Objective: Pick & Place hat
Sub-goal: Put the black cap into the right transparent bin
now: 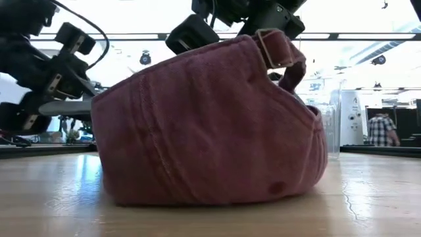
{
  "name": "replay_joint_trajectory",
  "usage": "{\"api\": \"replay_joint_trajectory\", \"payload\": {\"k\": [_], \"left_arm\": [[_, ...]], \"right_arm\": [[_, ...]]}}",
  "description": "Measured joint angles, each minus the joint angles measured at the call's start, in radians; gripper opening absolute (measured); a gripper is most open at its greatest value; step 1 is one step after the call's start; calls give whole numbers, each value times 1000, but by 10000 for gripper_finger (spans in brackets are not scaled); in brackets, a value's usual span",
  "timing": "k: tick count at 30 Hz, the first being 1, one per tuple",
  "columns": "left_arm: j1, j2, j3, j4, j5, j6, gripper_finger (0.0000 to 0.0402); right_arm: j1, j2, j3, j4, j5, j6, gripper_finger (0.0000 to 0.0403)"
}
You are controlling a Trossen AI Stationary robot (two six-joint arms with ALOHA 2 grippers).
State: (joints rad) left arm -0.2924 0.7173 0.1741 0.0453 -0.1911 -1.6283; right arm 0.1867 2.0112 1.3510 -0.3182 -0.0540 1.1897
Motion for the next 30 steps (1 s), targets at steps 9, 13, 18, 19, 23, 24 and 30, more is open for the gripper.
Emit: {"api": "replay_joint_trajectory", "payload": {"k": [9, 13, 18, 19, 23, 24, 30], "left_arm": [[0, 44, -1, 114, -6, 38, 77], [0, 44, 23, 118, -26, 68, 13], [0, 39, 111, 143, -74, 184, 7], [0, 35, 140, 169, -82, 219, 6], [2, 35, 291, 210, -120, 403, 6], [3, 42, 329, 205, -136, 456, 6], [33, 128, 540, 202, -299, 722, 6]], "right_arm": [[0, -9, 0, 4, 1, -26, 224], [8, -92, 1, -50, 6, -94, 224], [34, -260, 1, -242, 118, -195, 224], [40, -309, 0, -269, 148, -202, 224], [90, -496, 2, -370, 368, -164, 224], [103, -532, 2, -395, 421, -140, 224], [159, -673, 1, -491, 555, -68, 224]]}}
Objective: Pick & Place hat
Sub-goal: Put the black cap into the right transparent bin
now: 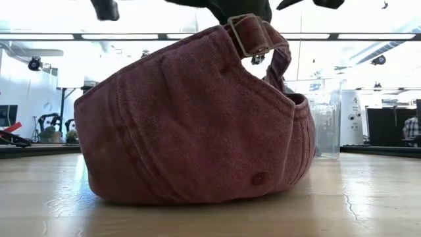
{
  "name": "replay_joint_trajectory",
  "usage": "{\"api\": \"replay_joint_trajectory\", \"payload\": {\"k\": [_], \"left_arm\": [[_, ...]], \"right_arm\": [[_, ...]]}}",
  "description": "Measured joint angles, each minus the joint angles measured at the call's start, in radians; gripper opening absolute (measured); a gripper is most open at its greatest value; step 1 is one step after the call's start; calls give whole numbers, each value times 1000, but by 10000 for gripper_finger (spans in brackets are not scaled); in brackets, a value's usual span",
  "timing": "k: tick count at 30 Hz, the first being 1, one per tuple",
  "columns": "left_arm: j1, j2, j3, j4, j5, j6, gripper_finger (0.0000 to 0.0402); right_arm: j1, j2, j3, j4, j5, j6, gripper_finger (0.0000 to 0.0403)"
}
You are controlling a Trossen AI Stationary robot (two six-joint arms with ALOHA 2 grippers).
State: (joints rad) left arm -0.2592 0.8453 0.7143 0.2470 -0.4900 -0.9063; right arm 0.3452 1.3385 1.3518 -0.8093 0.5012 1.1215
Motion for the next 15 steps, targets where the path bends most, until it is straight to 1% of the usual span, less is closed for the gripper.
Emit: {"api": "replay_joint_trajectory", "payload": {"k": [3, 5, 7, 9, 10, 12, 13, 15], "left_arm": [[22, 53, 88, 30, -121, 138, 5], [47, 87, 143, 45, -160, 216, 5], [77, 123, 192, 91, -168, 281, 5], [101, 162, 231, 172, -128, 346, 5], [112, 183, 249, 221, -93, 371, 5], [128, 227, 289, 308, -8, 400, 5], [133, 249, 306, 335, 21, 403, 5], [140, 286, 342, 379, 65, 406, 5]], "right_arm": [[61, -41, 0, 16, 135, 33, 224], [89, -56, 0, 47, 194, 61, 224], [103, -58, 0, 103, 214, 80, 224], [100, -38, -10, 226, 227, 53, 224], [97, -24, -20, 300, 238, 22, 224], [79, 16, -38, 474, 258, -71, 224], [71, 37, -46, 559, 267, -122, 224], [54, 70, -52, 673, 309, -217, 224]]}}
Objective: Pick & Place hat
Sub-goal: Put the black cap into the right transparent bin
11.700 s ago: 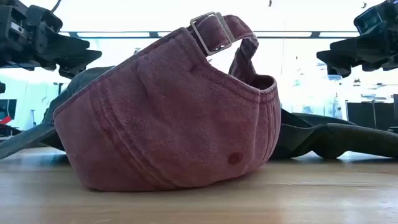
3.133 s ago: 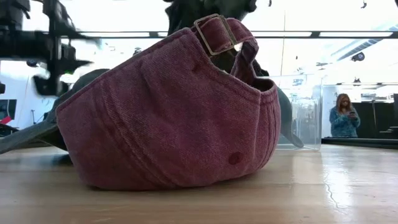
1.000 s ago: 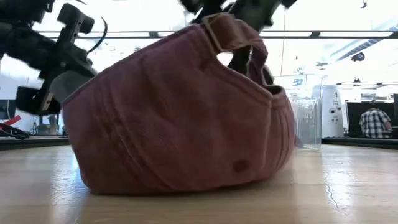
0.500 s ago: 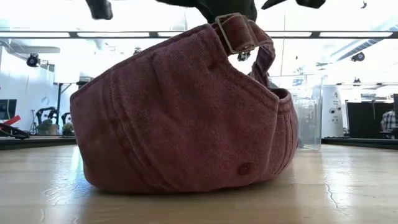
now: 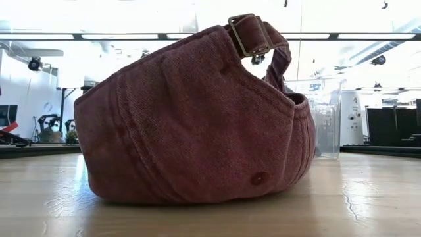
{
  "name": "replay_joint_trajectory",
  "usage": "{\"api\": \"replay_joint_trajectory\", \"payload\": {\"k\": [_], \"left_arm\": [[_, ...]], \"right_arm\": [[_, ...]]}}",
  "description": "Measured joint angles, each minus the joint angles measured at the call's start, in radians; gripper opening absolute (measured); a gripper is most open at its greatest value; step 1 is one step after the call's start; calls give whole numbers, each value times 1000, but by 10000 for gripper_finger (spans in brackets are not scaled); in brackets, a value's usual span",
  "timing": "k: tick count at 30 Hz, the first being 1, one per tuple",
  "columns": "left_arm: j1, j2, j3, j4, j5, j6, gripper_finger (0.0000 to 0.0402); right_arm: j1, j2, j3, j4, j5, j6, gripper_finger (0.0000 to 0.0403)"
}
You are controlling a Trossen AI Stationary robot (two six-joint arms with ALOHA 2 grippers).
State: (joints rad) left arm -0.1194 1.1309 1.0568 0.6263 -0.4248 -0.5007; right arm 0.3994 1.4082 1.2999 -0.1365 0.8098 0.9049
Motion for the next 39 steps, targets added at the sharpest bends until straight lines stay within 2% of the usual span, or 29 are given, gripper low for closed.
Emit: {"api": "replay_joint_trajectory", "payload": {"k": [4, 7, 10, 13, 15, 21, 33, 36, 39], "left_arm": [[5, 56, 55, 111, 93, 12, 5], [7, 84, 90, 195, 139, 23, 5], [15, 102, 120, 202, 158, 27, 5], [28, 119, 150, 201, 172, 25, 5], [33, 130, 162, 202, 174, 24, 5], [35, 173, 167, 193, 199, -24, 5], [55, 262, 167, 215, 243, -139, 9], [55, 276, 167, 217, 259, -147, 11], [53, 290, 168, 218, 256, -147, 21]], "right_arm": [[-7, 18, -1, 176, 88, -186, 224], [-3, 11, -2, 327, 87, -356, 224], [-6, 6, -2, 496, 75, -537, 224], [-29, -5, 1, 594, 7, -636, 224], [-49, -13, 5, 596, -50, -639, 224], [-75, -30, 6, 584, -102, -641, 224], [-79, -38, 12, 582, -111, -696, 223], [-85, -42, 12, 577, -106, -703, 206], [-97, -51, 12, 539, -101, -687, 165]]}}
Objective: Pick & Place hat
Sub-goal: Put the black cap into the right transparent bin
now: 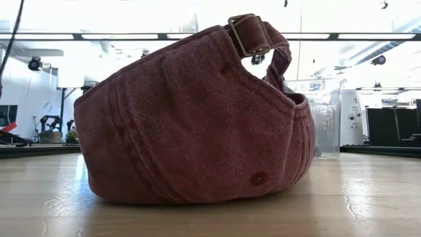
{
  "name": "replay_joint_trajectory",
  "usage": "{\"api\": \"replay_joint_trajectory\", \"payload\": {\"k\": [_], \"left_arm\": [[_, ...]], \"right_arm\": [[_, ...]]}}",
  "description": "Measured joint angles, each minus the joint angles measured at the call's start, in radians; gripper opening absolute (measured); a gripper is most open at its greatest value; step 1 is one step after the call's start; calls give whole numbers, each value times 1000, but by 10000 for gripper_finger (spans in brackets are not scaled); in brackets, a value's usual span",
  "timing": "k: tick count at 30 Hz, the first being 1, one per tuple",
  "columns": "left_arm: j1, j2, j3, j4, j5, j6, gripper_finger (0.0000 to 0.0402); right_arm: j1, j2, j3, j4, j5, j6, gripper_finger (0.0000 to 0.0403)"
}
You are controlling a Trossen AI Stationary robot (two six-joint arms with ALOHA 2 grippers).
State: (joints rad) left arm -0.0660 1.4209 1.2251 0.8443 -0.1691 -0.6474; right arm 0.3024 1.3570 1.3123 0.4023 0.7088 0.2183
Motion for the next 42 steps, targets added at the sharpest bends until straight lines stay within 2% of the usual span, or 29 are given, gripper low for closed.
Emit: {"api": "replay_joint_trajectory", "payload": {"k": [3, 7, 12, 15, 19, 21, 26, 34, 39, 42], "left_arm": [[-3, 6, -1, -47, -1, -2, 47], [-1, -7, -2, -166, -18, -25, 103], [-12, -34, -3, -426, -45, -8, 169], [-23, -53, -3, -596, -28, 63, 191], [-60, -66, -2, -904, -24, 68, 198], [-85, -50, -5, -1018, -59, 45, 199], [-146, -31, -41, -1116, -135, -23, 199], [-191, -34, -195, -1134, -140, -194, 200], [-203, -32, -292, -1130, -99, -332, 200], [-218, -32, -333, -1131, -82, -378, 200]], "right_arm": [[-9, -20, 0, -76, -2, 39, 105], [-13, -54, 1, -197, 8, 71, 25], [-14, -122, 3, -457, 63, 184, 17], [-20, -173, 4, -703, 119, 308, 16], [-63, -229, 4, -1112, 176, 584, 15], [-94, -239, 4, -1293, 204, 698, 15], [-197, -208, 1, -1597, 162, 872, 14], [-313, -130, -77, -1557, 8, 793, 14], [-412, -110, -222, -1377, -209, 720, 14], [-451, -109, -306, -1302, -246, 756, 19]]}}
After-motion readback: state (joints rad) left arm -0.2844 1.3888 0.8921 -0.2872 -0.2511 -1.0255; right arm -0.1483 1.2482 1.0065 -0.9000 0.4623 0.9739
